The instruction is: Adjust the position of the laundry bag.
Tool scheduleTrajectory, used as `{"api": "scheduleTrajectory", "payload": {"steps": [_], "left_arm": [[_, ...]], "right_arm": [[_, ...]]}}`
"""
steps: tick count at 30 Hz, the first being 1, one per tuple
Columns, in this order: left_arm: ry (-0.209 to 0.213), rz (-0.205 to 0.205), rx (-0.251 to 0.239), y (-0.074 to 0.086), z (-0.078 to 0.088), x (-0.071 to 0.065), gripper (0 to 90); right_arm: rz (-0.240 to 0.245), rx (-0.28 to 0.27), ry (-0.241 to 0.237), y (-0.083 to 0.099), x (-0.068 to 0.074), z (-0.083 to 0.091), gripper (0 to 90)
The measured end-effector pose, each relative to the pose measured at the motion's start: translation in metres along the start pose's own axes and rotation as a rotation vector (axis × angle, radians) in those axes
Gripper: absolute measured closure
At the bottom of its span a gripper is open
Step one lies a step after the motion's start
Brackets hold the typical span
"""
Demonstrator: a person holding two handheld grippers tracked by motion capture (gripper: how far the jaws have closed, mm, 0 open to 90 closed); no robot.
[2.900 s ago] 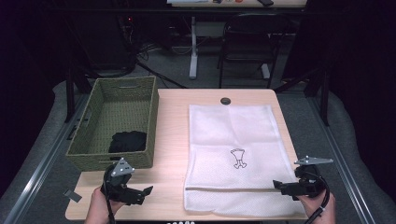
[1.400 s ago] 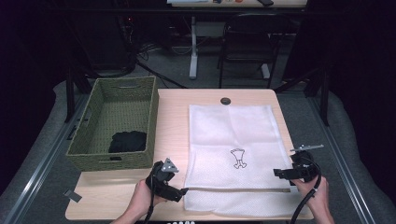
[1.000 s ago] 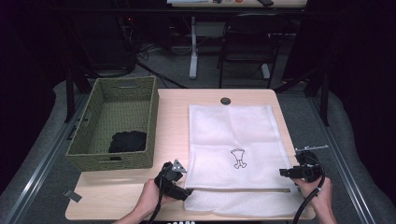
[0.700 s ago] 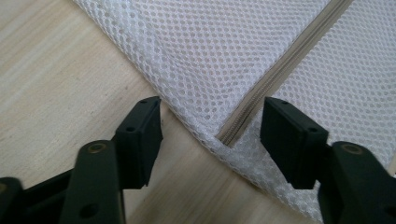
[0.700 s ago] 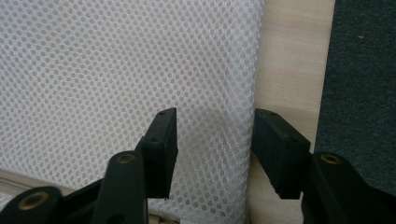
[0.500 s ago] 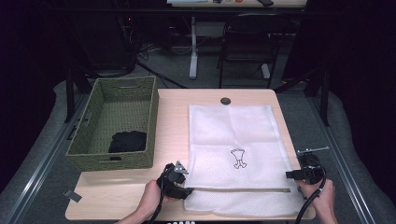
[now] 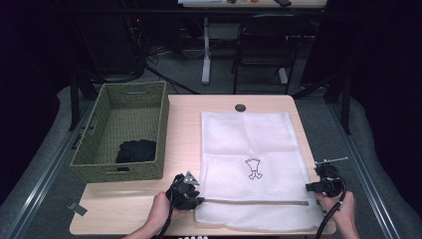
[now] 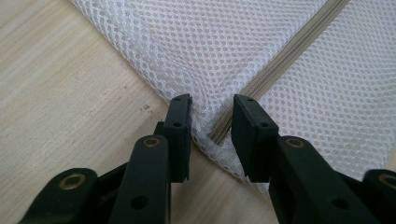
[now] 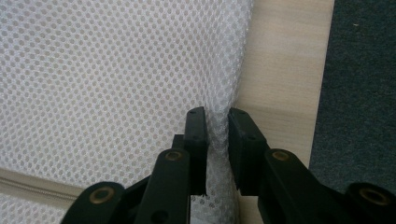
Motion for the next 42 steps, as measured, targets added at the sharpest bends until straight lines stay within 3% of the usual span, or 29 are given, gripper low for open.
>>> {"api": "scheduleTrajectory", "payload": {"steps": [1,8,22,35,42], "left_arm": [[-0.013,-0.001,-0.004,0.000,0.000,0.000,75.7],[-0.022,-0.002,-0.003,0.000,0.003,0.002,84.1],[-0.038,0.023,0.004,0.005,0.012,0.012,85.3],[-0.065,0.044,0.017,0.014,0.026,0.020,85.3],[-0.079,0.052,0.021,0.017,0.031,0.026,85.3]], "right_arm": [[0.003,0.002,-0.003,0.000,0.001,0.000,81.3],[0.022,-0.004,-0.006,-0.001,0.005,0.002,83.5],[0.083,-0.018,-0.017,-0.004,0.019,0.005,84.7],[0.170,-0.019,-0.025,-0.017,0.042,0.006,85.1],[0.189,-0.020,-0.037,-0.022,0.051,0.006,85.2]]}}
Point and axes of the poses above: each handheld gripper's, and its own axes: z roughly backward along the jaws, y roughly out of its underside, x roughly to its left, the point moved 2 cm from there along -z, roughly forward along the jaws, and after that the axes turned 14 degrees about y, right-handed, at the moved point
